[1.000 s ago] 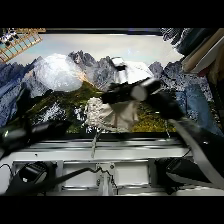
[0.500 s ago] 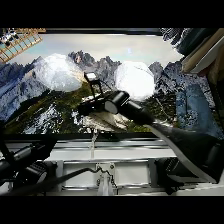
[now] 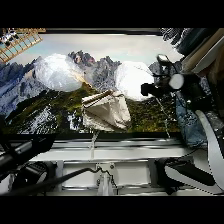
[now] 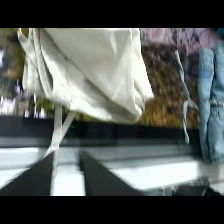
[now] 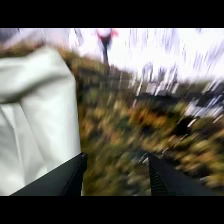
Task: Fold the clothes and pants, and hang the long-sleeved shirts on hangers.
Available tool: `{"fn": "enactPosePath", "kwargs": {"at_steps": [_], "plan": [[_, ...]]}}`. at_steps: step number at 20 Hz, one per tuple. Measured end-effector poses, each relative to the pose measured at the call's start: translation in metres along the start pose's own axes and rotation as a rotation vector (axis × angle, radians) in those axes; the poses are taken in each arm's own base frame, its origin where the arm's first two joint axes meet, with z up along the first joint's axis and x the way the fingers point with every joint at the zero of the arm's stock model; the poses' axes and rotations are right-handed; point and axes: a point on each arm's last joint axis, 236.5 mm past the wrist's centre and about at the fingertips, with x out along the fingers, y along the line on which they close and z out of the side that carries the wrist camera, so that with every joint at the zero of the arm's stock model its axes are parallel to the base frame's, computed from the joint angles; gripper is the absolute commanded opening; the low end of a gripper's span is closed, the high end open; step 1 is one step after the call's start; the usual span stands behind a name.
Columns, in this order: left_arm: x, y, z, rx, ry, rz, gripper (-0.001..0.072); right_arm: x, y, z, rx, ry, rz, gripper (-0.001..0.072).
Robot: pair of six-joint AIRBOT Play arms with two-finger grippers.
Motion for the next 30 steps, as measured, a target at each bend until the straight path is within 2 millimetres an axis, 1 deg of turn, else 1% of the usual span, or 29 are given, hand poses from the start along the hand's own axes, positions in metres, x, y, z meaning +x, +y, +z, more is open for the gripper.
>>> {"fn": "enactPosePath", "kwargs": {"at_steps": [1, 2, 3, 5, 8, 11, 12, 13, 14, 15, 16, 17, 19, 21, 23, 25, 30], "plan": [[0.002, -0.002, 0.005, 0.000, -0.013, -0.003, 0.0255, 0.009, -0.006, -0.008, 0.060, 0.042, 0.084, 0.0481], [0.005, -0.003, 0.011, 0.000, -0.028, -0.004, 0.0255, 0.017, -0.008, -0.013, 0.109, 0.079, 0.163, 0.0504], [0.008, -0.004, 0.017, 0.001, -0.045, -0.005, 0.0255, 0.025, -0.008, -0.018, 0.144, 0.108, 0.224, 0.0523], [0.015, -0.007, 0.026, -0.003, -0.065, -0.010, 0.0255, 0.043, -0.005, -0.026, 0.193, 0.164, 0.318, 0.0523], [0.027, -0.008, 0.035, -0.008, -0.069, 0.002, 0.0255, 0.069, 0.010, -0.040, 0.214, 0.244, 0.404, 0.0522], [0.038, -0.006, 0.037, -0.015, -0.052, 0.022, 0.0255, 0.093, 0.029, -0.048, 0.222, 0.281, 0.446, 0.0521], [0.041, -0.005, 0.037, -0.017, -0.046, 0.027, 0.0254, 0.100, 0.036, -0.049, 0.229, 0.286, 0.460, 0.0508], [0.043, -0.005, 0.038, -0.018, -0.044, 0.030, 0.0255, 0.107, 0.043, -0.052, 0.239, 0.296, 0.473, 0.0471], [0.045, -0.004, 0.038, -0.019, -0.039, 0.034, 0.0255, 0.114, 0.050, -0.054, 0.246, 0.303, 0.486, 0.0366], [0.046, -0.004, 0.038, -0.020, -0.039, 0.034, 0.0255, 0.119, 0.056, -0.056, 0.250, 0.310, 0.494, 0.0191], [0.046, -0.004, 0.038, -0.020, -0.038, 0.036, 0.0254, 0.124, 0.063, -0.059, 0.249, 0.315, 0.499, 0.0036], [0.047, -0.004, 0.038, -0.021, -0.036, 0.037, 0.0254, 0.128, 0.069, -0.061, 0.246, 0.320, 0.502, 0.0015], [0.047, -0.004, 0.038, -0.021, -0.036, 0.037, 0.0243, 0.132, 0.078, -0.064, 0.240, 0.324, 0.508, 0.0013], [0.047, -0.004, 0.038, -0.021, -0.037, 0.037, 0.0238, 0.127, 0.079, -0.060, 0.223, 0.323, 0.515, 0.0013], [0.048, -0.004, 0.038, -0.022, -0.036, 0.037, 0.0238, 0.109, 0.070, -0.048, 0.187, 0.312, 0.499, 0.0012], [0.048, -0.004, 0.038, -0.021, -0.036, 0.037, 0.0238, 0.082, 0.050, -0.026, 0.146, 0.273, 0.441, 0.0012], [0.048, -0.005, 0.040, 0.006, -0.042, 0.034, 0.0236, -0.010, -0.012, 0.041, 0.088, 0.119, 0.241, 0.0012]]}}
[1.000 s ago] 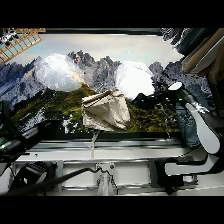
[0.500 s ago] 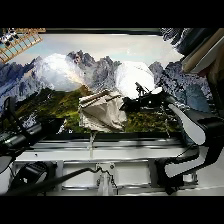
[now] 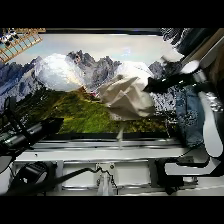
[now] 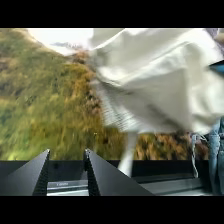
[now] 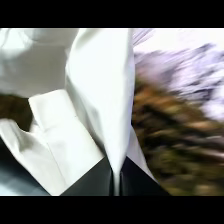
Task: Fold the clothes and pants, and hang the long-sleeved shirts on hangers.
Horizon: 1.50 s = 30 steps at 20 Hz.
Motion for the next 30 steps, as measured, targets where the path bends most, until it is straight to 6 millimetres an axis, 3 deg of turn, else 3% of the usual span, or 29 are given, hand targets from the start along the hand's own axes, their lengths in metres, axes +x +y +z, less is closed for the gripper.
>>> {"fn": "enactPosePath", "kwargs": {"at_steps": [4, 8, 22, 26, 30], "plan": [[0.000, 0.000, 0.001, 0.016, -0.004, 0.002, 0.0236, -0.082, -0.020, 0.039, 0.018, -0.154, -0.119, 0.0012], [0.000, 0.000, 0.003, 0.032, -0.012, 0.000, 0.0236, -0.137, -0.037, 0.060, 0.047, -0.275, -0.182, 0.0012], [0.004, -0.004, 0.019, 0.063, -0.073, -0.010, 0.0236, -0.207, -0.138, 0.116, 0.190, -0.587, -0.311, 0.0010], [0.017, -0.003, 0.019, 0.050, -0.047, 0.000, 0.0236, -0.237, -0.174, 0.111, 0.255, -0.654, -0.342, 0.0010], [0.027, -0.006, 0.016, 0.037, -0.020, -0.006, 0.0236, -0.262, -0.203, 0.088, 0.338, -0.668, -0.361, 0.0010]]}}
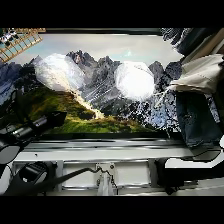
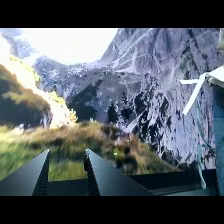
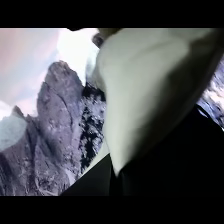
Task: Fold the clothes and pants, and hang the long-sleeved shirts on hangers.
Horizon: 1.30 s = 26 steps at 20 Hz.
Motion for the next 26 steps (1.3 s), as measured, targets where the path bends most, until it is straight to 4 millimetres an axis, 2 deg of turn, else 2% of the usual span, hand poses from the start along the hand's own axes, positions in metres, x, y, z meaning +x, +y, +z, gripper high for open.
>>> {"fn": "enactPosePath", "kwargs": {"at_steps": [2, 5, 8, 11, 14, 15, 17, 18, 20, 22, 23, 24, 26], "plan": [[0.002, -0.002, 0.001, 0.001, 0.001, -0.006, 0.0232, -0.007, -0.023, -0.014, 0.060, 0.047, -0.039, 0.0010], [0.004, -0.004, 0.002, 0.006, -0.002, -0.015, 0.0227, -0.021, -0.065, -0.049, 0.149, 0.104, -0.132, 0.0010], [0.004, -0.006, 0.001, 0.005, 0.000, -0.022, 0.0227, -0.038, -0.111, -0.094, 0.256, 0.112, -0.235, 0.0009], [0.004, -0.007, 0.001, 0.002, 0.003, -0.028, 0.0227, -0.056, -0.162, -0.148, 0.374, 0.076, -0.351, 0.0010], [0.004, -0.008, 0.001, 0.001, 0.002, -0.032, 0.0227, -0.055, -0.191, -0.204, 0.497, 0.072, -0.407, 0.0015], [0.004, -0.008, 0.001, -0.001, 0.003, -0.033, 0.0227, -0.052, -0.197, -0.219, 0.525, 0.078, -0.419, 0.0101], [0.004, -0.011, -0.001, 0.000, 0.009, -0.044, 0.0227, -0.049, -0.204, -0.242, 0.553, 0.095, -0.439, 0.0589], [0.004, -0.013, -0.002, 0.001, 0.016, -0.053, 0.0227, -0.049, -0.207, -0.248, 0.556, 0.101, -0.450, 0.0592], [0.003, -0.017, -0.005, 0.007, 0.027, -0.072, 0.0228, -0.053, -0.212, -0.248, 0.557, 0.090, -0.469, 0.0592], [0.003, -0.020, -0.006, 0.017, 0.033, -0.084, 0.0226, -0.066, -0.213, -0.228, 0.534, 0.046, -0.482, 0.0569], [0.003, -0.021, -0.007, 0.029, 0.034, -0.089, 0.0225, -0.074, -0.210, -0.209, 0.528, 0.001, -0.469, 0.0568], [0.002, -0.023, -0.006, 0.045, 0.034, -0.095, 0.0225, -0.081, -0.201, -0.184, 0.531, -0.063, -0.431, 0.0534], [0.001, -0.030, -0.001, 0.081, 0.029, -0.106, 0.0225, -0.095, -0.170, -0.125, 0.529, -0.219, -0.308, 0.0507]]}}
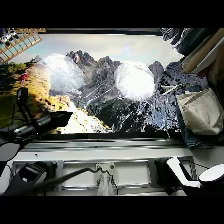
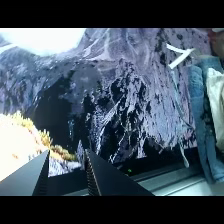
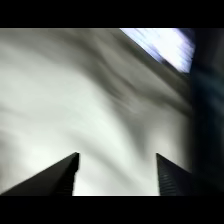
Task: Fold the clothes and pants, and hang the long-sleeved shirts on hangers.
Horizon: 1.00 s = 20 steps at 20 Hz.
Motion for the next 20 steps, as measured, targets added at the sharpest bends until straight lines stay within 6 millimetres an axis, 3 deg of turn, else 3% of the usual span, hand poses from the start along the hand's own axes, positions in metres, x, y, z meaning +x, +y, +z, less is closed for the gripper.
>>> {"fn": "enactPosePath", "kwargs": {"at_steps": [2, 3, 5, 7, 9, 10, 12, 15, 17, 20], "plan": [[-0.001, -0.011, 0.013, 0.045, 0.003, -0.007, 0.0225, -0.025, 0.073, 0.033, -0.012, -0.109, 0.199, 0.0507], [-0.001, -0.018, 0.021, 0.073, 0.013, -0.008, 0.0225, -0.037, 0.105, 0.040, -0.030, -0.140, 0.277, 0.0507], [0.002, -0.032, 0.039, 0.150, 0.053, 0.003, 0.0226, -0.062, 0.174, 0.034, -0.095, -0.156, 0.438, 0.0507], [0.011, -0.042, 0.058, 0.218, 0.089, 0.021, 0.0226, -0.083, 0.236, 0.001, -0.192, -0.113, 0.579, 0.0506], [0.022, -0.047, 0.077, 0.277, 0.109, 0.045, 0.0228, -0.101, 0.288, -0.053, -0.343, -0.038, 0.693, 0.0507], [0.027, -0.046, 0.086, 0.302, 0.114, 0.064, 0.0229, -0.108, 0.304, -0.083, -0.436, 0.004, 0.726, 0.0507], [0.035, -0.041, 0.096, 0.343, 0.126, 0.102, 0.0229, -0.117, 0.317, -0.144, -0.664, 0.088, 0.748, 0.0507], [0.040, -0.034, 0.100, 0.373, 0.152, 0.140, 0.0229, -0.123, 0.301, -0.214, -0.950, 0.228, 0.710, 0.0510], [0.041, -0.031, 0.100, 0.384, 0.161, 0.152, 0.0228, -0.128, 0.288, -0.243, -1.064, 0.307, 0.689, 0.0510], [0.042, -0.029, 0.101, 0.391, 0.168, 0.164, 0.0228, -0.133, 0.275, -0.263, -1.152, 0.368, 0.671, 0.0510]]}}
